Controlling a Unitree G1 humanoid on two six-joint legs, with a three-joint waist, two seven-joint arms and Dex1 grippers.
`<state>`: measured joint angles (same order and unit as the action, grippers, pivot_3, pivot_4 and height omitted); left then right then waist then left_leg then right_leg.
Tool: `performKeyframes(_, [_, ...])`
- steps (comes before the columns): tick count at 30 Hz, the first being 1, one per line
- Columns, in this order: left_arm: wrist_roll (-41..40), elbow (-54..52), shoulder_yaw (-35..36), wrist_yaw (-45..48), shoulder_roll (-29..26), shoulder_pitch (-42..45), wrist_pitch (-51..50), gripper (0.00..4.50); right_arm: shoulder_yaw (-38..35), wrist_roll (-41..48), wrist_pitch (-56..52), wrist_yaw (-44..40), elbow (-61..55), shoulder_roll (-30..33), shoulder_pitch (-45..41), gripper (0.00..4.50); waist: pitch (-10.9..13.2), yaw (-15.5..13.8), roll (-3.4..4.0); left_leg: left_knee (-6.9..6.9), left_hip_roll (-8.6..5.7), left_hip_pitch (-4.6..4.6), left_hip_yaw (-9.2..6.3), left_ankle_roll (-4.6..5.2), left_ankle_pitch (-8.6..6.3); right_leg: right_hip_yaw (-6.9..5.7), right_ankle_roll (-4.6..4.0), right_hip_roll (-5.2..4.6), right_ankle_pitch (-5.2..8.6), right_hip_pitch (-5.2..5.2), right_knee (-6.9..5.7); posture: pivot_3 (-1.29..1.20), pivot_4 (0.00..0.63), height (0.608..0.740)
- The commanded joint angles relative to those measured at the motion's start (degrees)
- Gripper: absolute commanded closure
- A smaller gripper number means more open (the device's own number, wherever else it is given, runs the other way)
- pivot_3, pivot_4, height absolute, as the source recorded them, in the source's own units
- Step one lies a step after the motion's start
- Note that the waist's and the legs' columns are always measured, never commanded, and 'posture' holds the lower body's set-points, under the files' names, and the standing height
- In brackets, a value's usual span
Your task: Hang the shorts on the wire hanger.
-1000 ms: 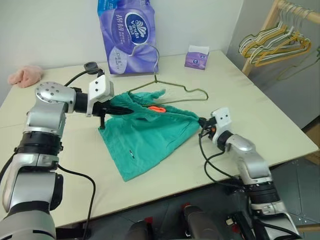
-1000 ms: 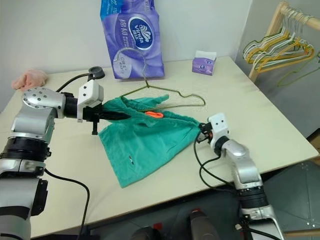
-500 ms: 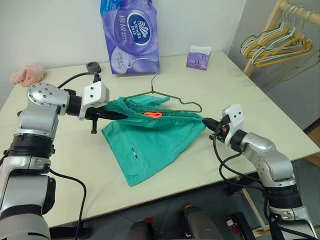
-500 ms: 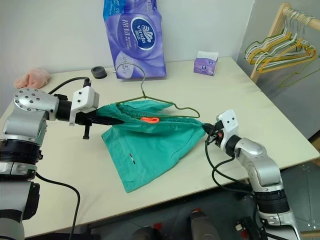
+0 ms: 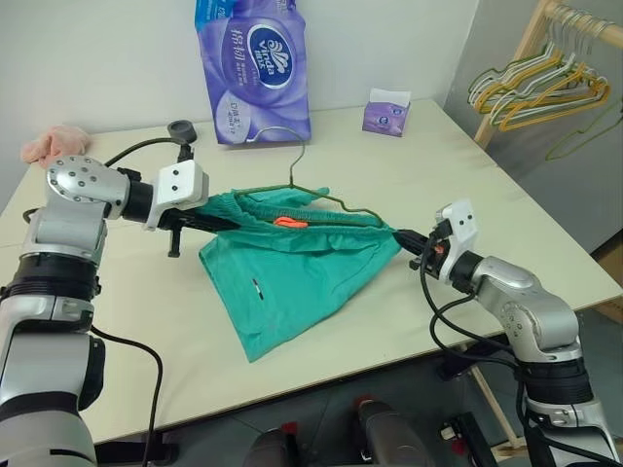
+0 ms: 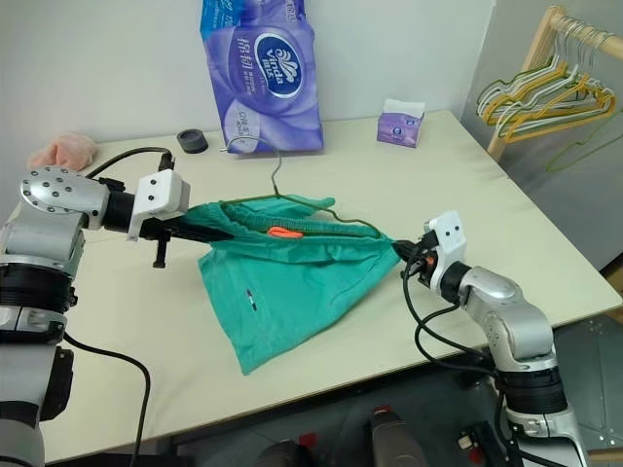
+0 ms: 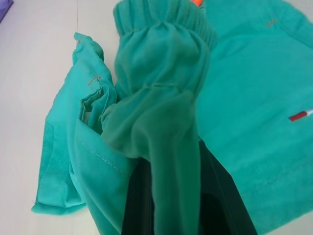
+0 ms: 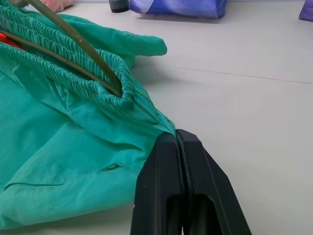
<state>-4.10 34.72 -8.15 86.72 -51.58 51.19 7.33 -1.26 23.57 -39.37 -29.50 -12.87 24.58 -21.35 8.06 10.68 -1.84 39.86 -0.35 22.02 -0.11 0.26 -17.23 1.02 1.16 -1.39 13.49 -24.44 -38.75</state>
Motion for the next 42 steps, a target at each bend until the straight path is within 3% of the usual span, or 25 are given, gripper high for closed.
performKeyframes(1, [3.2,1.9,0.6,-0.4,-5.0,0.5,1.2,4.50,-5.6,-1.1,-0.5,3.0,-1.1,2.8,0.6,4.48,0.0,0.0,0.00,0.00,0.00,0.00,0.00,0.00,0.00,0.00,0.00,0.00,0.00,0.00,0.00,-0.20,0.090,0.740])
performKeyframes(8, [6.9,4.6,-1.3,-3.3,-5.1,1.0,4.6,4.50,-2.6,-2.6,1.0,0.8,-4.9,5.8,0.5,4.48,0.0,0.0,0.00,0.01,-0.01,0.00,0.00,0.01,0.00,-0.01,0.01,0.00,0.00,0.00,0.00,-0.21,0.094,0.740])
performKeyframes(19, [4.1,-2.3,-1.5,-5.3,1.6,-3.2,0.6,4.50,8.5,-2.9,-0.9,-2.7,-11.1,5.2,-6.5,4.48,0.0,0.1,0.00,0.01,0.01,0.02,-0.04,0.02,-0.01,-0.04,0.04,0.01,0.02,0.00,0.01,-0.22,0.095,0.740])
performKeyframes(25, [3.2,-6.8,-1.1,-5.4,2.3,-6.3,-2.1,4.50,12.1,-6.1,1.4,-8.1,-15.3,11.4,-5.7,2.58,0.0,0.1,0.00,0.01,0.00,0.02,-0.04,0.02,-0.01,-0.03,0.04,0.00,0.03,0.00,0.02,-0.22,0.097,0.740])
performKeyframes(32, [2.6,-9.4,-0.9,-5.5,2.5,-7.9,-3.8,4.50,10.7,-5.6,-3.8,-11.4,-18.1,17.8,-6.6,0.32,0.0,0.1,0.00,0.01,0.01,0.01,-0.04,0.03,-0.02,-0.04,0.05,0.00,0.04,0.00,0.02,-0.22,0.099,0.740])
performKeyframes(36, [2.5,-9.4,-1.1,-5.4,2.9,-7.5,-4.0,4.50,13.5,-8.9,-2.2,-11.8,-12.4,18.5,-6.8,0.32,0.0,0.1,-0.01,0.02,0.00,0.01,-0.03,0.03,-0.02,-0.03,0.05,0.00,0.04,0.01,0.02,-0.23,0.094,0.740])
performKeyframes(42, [2.6,-9.5,-1.4,-5.2,3.7,-7.1,-4.0,4.50,21.1,-13.7,2.7,-14.9,-1.4,13.7,-12.8,0.32,0.0,0.5,-0.01,0.01,0.01,0.00,-0.01,0.03,-0.02,-0.02,0.05,0.00,0.03,0.00,0.01,-0.23,0.085,0.740])
